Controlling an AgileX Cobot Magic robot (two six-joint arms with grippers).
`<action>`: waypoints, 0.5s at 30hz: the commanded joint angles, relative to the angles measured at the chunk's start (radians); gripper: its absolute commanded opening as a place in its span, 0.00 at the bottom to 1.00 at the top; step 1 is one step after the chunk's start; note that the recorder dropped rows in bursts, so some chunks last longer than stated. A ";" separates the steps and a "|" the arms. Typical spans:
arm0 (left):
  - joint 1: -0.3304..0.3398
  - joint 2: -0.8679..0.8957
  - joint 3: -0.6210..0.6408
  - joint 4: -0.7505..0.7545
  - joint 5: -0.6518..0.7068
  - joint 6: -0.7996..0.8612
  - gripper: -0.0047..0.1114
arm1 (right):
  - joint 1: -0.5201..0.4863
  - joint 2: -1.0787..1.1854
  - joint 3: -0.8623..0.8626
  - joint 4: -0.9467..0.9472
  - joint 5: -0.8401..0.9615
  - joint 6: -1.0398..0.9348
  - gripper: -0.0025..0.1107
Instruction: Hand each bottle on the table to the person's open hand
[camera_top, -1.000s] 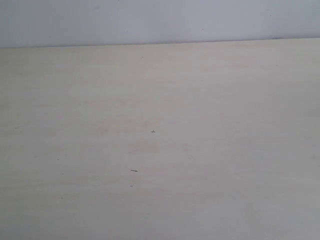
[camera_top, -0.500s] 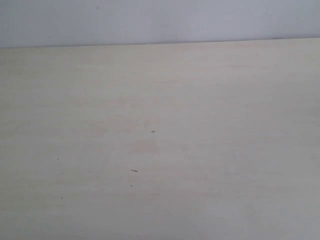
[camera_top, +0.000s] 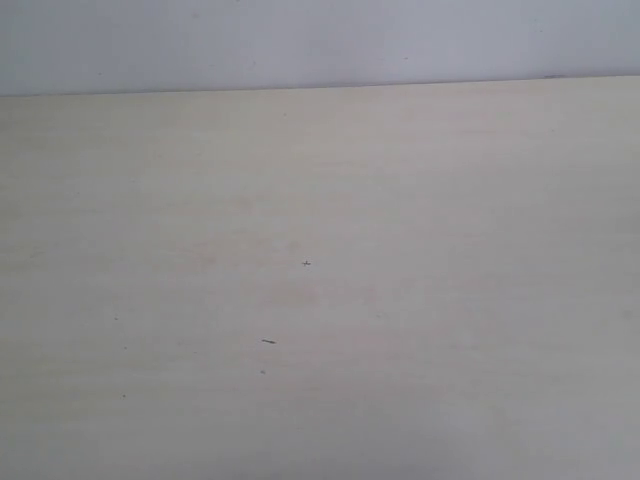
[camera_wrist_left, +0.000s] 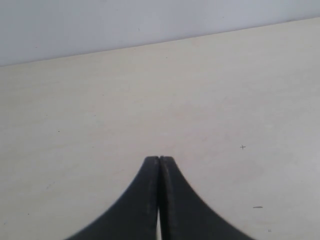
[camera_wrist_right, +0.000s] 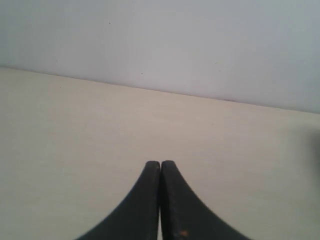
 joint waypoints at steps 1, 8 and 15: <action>-0.005 -0.005 0.005 0.008 -0.001 0.000 0.04 | -0.006 -0.006 0.005 0.019 -0.001 0.006 0.02; -0.005 -0.005 0.005 0.008 -0.001 0.000 0.04 | -0.006 -0.006 0.005 0.029 0.021 0.015 0.02; -0.005 -0.005 0.005 0.008 -0.001 0.000 0.04 | -0.006 -0.006 0.005 -0.054 0.014 0.197 0.02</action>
